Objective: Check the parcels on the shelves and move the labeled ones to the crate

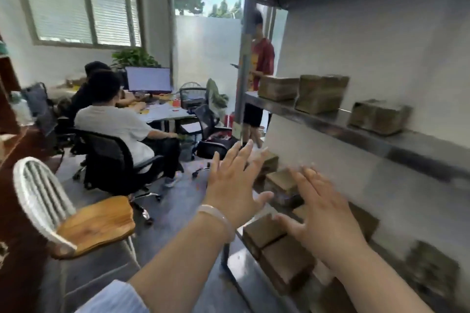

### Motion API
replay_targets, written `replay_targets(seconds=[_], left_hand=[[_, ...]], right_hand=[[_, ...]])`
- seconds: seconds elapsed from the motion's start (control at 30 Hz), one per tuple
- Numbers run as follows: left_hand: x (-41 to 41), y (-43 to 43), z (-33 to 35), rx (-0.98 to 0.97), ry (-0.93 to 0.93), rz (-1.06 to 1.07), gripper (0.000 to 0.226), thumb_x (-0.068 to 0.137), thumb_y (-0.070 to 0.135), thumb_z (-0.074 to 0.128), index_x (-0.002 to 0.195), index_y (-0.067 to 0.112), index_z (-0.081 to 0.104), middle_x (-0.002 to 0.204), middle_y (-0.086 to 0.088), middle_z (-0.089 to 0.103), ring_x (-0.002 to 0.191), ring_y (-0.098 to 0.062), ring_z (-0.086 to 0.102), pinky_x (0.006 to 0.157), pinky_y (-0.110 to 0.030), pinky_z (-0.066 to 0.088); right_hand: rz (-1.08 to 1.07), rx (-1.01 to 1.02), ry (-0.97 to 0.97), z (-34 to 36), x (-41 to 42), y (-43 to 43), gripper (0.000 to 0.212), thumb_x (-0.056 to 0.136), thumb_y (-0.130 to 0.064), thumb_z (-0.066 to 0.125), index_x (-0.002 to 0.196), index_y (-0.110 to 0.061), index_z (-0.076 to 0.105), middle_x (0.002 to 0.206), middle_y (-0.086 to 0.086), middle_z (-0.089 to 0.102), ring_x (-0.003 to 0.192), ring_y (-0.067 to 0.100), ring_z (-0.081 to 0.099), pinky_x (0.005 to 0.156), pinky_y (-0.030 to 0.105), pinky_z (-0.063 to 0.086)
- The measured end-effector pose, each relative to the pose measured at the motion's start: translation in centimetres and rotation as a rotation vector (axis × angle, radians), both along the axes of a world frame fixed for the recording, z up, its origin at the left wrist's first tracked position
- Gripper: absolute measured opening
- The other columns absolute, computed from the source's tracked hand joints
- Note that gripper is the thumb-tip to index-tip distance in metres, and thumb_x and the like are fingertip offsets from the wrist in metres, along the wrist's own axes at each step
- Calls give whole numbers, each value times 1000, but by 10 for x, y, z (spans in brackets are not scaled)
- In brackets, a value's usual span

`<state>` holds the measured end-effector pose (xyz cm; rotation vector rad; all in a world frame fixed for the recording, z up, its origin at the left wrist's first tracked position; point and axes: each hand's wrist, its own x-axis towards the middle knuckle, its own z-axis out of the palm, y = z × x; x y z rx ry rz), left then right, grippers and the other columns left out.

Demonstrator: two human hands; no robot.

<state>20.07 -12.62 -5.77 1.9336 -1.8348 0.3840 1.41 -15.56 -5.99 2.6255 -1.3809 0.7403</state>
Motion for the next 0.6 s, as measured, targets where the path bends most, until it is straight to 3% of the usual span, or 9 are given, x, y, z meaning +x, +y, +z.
replay_targets(seconds=[0.2,0.3,0.6], left_hand=[[-129,-37,23,-37,26,-314,80,92,61,47,152,44,-3,164,9,-8,150,-13,-13,119,-43,-12],[-181,-48,35,-64,31,-440,80,92,61,47,153,44,-2,164,9,-8,150,-12,-13,121,-43,-9],[-310,-79,68,-90,35,-816,79,91,64,44,153,45,-2,164,9,-6,151,-14,-7,122,-46,1]], right_hand=[[-280,-57,-7,31,-128,18,97,82,-68,52,149,-41,-13,159,-15,-14,141,2,-21,117,34,-14],[-404,-79,-55,46,-174,30,96,83,-65,54,150,-41,-10,160,-16,-12,145,5,-17,121,37,-6],[-714,-215,-149,64,-272,55,87,86,-60,55,150,-43,-1,161,-15,0,145,2,-9,115,25,-6]])
